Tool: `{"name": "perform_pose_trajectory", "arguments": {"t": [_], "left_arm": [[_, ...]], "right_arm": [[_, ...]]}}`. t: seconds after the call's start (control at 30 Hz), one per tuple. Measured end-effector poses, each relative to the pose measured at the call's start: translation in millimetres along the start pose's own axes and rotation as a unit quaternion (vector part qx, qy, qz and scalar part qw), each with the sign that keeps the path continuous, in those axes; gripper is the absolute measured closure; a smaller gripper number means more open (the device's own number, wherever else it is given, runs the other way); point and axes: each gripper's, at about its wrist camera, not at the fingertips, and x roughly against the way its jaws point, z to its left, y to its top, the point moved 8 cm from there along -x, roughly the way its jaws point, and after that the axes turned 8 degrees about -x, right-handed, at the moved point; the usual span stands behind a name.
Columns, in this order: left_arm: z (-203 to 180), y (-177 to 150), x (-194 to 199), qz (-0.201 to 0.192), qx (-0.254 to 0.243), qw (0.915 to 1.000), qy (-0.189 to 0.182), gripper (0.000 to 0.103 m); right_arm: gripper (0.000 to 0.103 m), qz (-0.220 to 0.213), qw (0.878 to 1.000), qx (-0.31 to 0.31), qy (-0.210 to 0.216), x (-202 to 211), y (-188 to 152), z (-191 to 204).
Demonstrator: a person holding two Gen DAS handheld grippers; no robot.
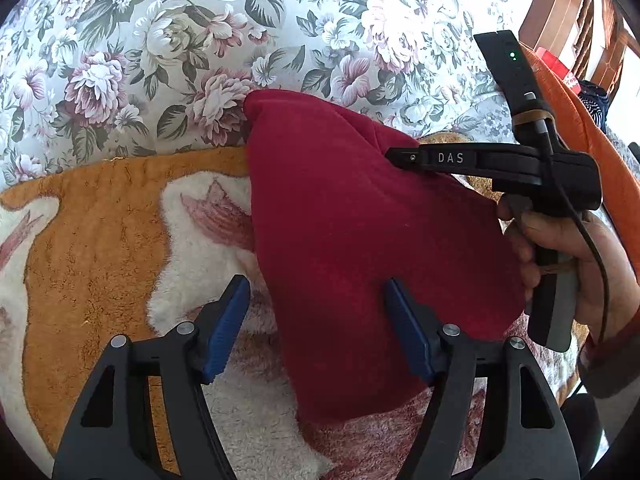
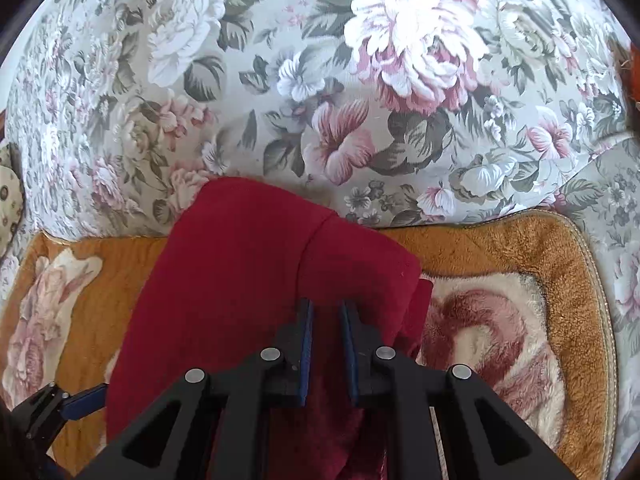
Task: Fold small clothes
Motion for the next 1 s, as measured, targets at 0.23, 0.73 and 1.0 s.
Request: {"name": "perform_pose_trajectory", "arguments": {"t": [0.23, 0.73, 1.0], "left_arm": [[2, -2, 2, 0.005, 0.012, 0.9999, 0.002, 0.028], [1, -5, 2, 0.002, 0.007, 0.9998, 0.016, 0.028], [5, 0, 12, -0.011, 0.021, 0.9997, 0.007, 0.028]], "right_arm": [[0.09, -0.007, 0.999, -0.026, 0.032, 42, -8, -1], [0.084, -0.013, 0.999, -0.025, 0.042, 86, -81, -10], [0.068, -0.024, 0.998, -0.007, 0.064, 91, -94, -1]]}}
